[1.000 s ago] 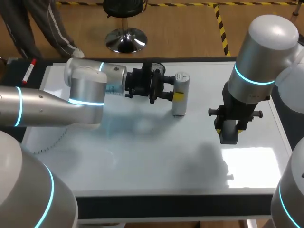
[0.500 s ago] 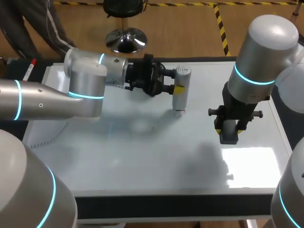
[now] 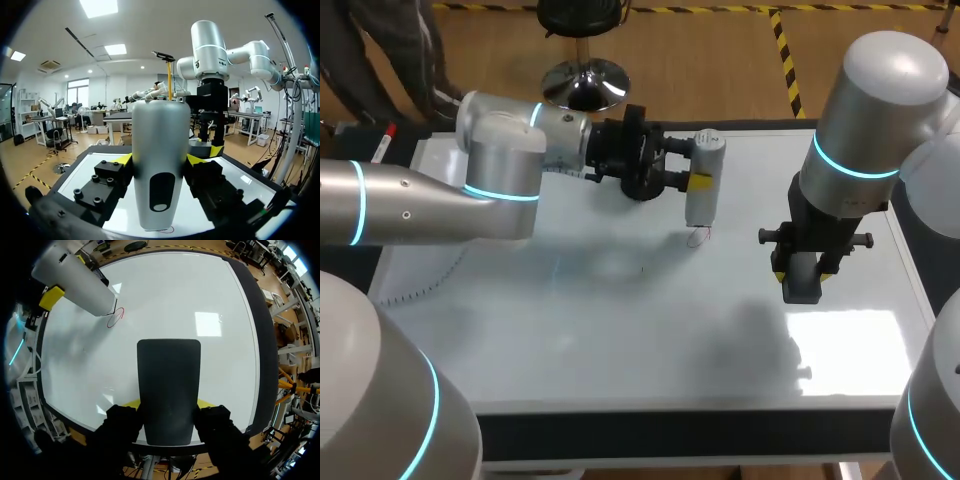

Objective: Pick up the inspection probe, press it on each red-marked spot on the whiteboard one by one, put down the probe, pick up the eraser, and wipe off all the red marks.

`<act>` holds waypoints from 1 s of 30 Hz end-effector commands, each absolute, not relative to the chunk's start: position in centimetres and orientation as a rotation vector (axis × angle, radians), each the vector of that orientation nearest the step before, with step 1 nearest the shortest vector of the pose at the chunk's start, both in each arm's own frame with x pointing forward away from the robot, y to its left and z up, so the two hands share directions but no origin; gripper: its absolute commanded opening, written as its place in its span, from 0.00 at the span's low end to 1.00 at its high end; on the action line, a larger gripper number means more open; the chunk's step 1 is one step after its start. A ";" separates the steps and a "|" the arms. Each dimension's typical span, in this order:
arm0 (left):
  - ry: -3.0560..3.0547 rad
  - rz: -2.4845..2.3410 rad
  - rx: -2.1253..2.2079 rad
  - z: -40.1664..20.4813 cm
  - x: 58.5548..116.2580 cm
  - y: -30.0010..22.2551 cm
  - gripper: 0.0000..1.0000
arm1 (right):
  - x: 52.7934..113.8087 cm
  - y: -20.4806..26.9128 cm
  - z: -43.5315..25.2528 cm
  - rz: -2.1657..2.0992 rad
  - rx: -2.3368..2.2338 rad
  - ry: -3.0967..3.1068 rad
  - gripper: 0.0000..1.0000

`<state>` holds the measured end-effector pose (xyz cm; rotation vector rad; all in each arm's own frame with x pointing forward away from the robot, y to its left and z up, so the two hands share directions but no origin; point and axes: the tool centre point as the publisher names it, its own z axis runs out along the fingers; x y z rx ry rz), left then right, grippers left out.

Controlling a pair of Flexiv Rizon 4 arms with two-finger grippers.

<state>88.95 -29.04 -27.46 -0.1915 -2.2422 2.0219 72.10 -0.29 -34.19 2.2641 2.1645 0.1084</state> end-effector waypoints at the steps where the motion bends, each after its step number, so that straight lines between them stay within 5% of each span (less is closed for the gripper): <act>1: -2.249 2.009 -0.197 -27.1 89.1 -28.3 0.00 | 72.1 -0.4 -34.2 0.111 2.264 2.167 0.00; 30: -2.241 2.066 -0.086 -25.8 89.5 -19.2 0.00 | 72.1 -0.4 -34.2 0.111 2.264 2.167 0.00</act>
